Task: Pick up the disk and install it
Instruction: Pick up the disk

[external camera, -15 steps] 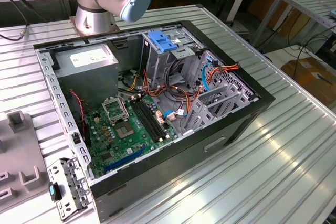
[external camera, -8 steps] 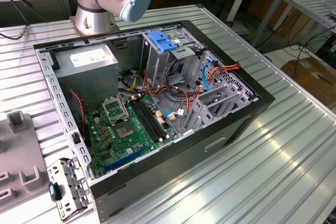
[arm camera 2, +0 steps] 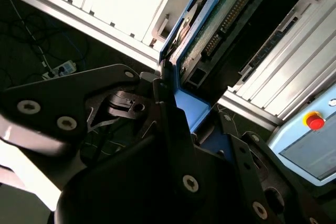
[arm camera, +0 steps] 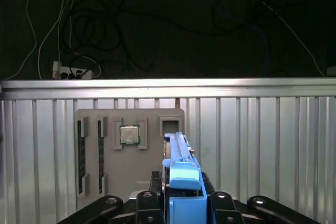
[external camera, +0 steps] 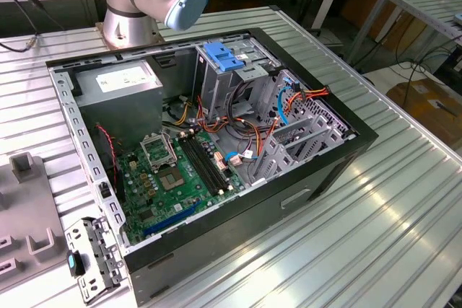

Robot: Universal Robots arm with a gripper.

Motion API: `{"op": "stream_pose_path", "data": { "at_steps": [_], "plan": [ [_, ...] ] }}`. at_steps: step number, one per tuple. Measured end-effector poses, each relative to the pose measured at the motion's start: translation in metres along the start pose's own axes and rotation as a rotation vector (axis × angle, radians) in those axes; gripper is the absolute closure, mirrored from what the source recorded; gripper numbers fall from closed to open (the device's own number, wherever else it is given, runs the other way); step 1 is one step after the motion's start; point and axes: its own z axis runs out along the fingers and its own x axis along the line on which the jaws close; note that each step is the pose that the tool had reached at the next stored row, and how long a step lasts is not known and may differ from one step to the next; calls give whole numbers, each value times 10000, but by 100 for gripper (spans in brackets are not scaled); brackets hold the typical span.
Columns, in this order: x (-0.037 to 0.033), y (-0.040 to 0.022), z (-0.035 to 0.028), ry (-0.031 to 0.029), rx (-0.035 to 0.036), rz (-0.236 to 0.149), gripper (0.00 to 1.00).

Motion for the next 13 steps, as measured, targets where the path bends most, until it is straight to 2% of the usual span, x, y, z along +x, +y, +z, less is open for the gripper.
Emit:
{"op": "stream_pose_path", "data": {
  "at_steps": [13],
  "plan": [
    [0, -3, -171, 0, 0, 0, 63]
  ]
}}
